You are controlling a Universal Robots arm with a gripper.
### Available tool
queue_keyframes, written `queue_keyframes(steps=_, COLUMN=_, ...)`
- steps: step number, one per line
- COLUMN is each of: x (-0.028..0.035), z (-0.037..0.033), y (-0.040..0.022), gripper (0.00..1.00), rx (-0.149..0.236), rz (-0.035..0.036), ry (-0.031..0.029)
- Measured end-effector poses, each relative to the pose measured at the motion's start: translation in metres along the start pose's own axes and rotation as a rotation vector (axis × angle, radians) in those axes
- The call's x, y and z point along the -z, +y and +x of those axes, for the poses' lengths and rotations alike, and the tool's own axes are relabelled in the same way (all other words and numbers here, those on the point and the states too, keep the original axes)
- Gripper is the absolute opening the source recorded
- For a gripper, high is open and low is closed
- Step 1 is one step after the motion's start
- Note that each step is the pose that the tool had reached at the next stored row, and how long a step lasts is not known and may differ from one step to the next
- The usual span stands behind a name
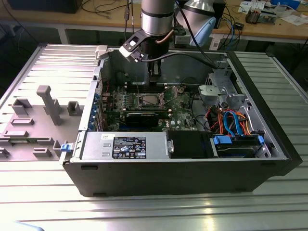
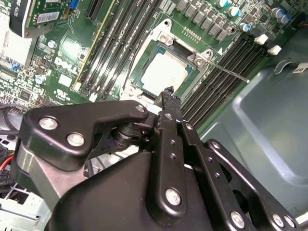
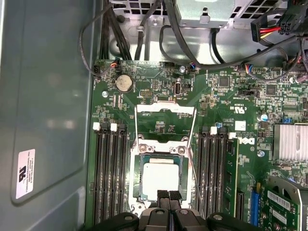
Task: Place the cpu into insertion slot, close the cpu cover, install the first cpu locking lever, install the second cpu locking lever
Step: 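Close the cpu cover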
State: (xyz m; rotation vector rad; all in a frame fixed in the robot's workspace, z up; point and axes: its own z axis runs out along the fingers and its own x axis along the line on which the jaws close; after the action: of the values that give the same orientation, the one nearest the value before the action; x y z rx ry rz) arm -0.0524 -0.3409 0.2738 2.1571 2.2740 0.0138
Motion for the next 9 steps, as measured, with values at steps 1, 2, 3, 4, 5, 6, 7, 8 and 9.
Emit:
queue_keyframes(steps=1, x=0.0, z=0.0, y=0.0002, gripper=0.11, rx=0.0, rz=0.0, ry=0.0001)
queue_keyframes(steps=2, x=-0.0001, z=0.0, y=0.0004, gripper=0.11, rx=0.0, rz=-0.0001, ry=0.0001)
queue_keyframes(steps=3, x=-0.0001, z=0.0, y=0.0007, gripper=0.11, rx=0.0, rz=0.0, ry=0.0001)
queue_keyframes(steps=4, x=-0.0002, z=-0.0001, y=0.0016, gripper=0.11, rx=0.0, rz=0.0, ry=0.0001)
queue_keyframes(steps=5, x=-0.0002, z=-0.0001, y=0.0018, gripper=0.11, rx=0.0, rz=0.0, ry=0.0)
queue_keyframes(steps=6, x=-0.0003, z=-0.0001, y=0.002, gripper=0.11, rx=0.0, rz=0.0, ry=0.0)
queue_keyframes(steps=7, x=-0.0003, z=-0.0001, y=0.0023, gripper=0.11, rx=0.0, rz=0.0, ry=0.0)
queue_keyframes(steps=8, x=-0.0004, z=-0.0001, y=0.0024, gripper=0.11, rx=0.0, rz=0.0, ry=0.0)
queue_keyframes(steps=9, x=-0.0004, z=-0.0001, y=0.0026, gripper=0.11, rx=0.0, rz=0.0, ry=0.0)
